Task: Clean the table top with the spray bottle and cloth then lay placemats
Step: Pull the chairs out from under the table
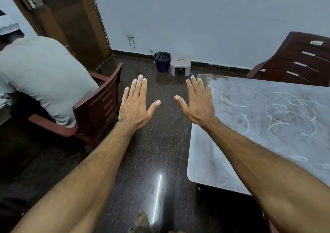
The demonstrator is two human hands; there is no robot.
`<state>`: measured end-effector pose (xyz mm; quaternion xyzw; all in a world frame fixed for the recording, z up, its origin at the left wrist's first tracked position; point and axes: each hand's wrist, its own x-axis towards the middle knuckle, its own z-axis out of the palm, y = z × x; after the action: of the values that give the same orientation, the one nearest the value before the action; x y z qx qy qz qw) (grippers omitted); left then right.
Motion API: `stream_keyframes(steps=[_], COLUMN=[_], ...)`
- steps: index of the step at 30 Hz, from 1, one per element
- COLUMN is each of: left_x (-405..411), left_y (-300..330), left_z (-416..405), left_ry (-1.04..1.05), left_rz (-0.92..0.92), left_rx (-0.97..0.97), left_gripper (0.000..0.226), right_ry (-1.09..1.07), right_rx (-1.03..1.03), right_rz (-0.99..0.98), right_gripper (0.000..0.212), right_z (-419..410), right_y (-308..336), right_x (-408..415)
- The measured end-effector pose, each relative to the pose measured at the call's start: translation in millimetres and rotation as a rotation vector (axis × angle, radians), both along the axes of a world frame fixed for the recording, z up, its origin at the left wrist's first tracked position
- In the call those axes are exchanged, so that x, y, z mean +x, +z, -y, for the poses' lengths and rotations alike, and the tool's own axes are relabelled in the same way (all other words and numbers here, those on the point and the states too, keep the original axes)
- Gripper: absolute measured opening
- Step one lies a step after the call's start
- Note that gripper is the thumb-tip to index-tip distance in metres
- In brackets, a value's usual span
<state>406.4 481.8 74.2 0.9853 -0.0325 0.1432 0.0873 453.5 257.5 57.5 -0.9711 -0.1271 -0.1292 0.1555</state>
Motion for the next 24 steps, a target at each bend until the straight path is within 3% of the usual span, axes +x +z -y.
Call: stream_keyframes(steps=[24], left_x=[326.6], left_y=[-10.8], left_z=[-80.8], left_ry=[-0.372], left_rz=[-0.01], left_rx=[-0.055], left_gripper=[0.086], right_ry=[-0.365], right_rx=[-0.001], right_rz=[-0.019], right_gripper=[0.08], right_z=[-80.2], right_y=[-9.8], right_x=[249.7])
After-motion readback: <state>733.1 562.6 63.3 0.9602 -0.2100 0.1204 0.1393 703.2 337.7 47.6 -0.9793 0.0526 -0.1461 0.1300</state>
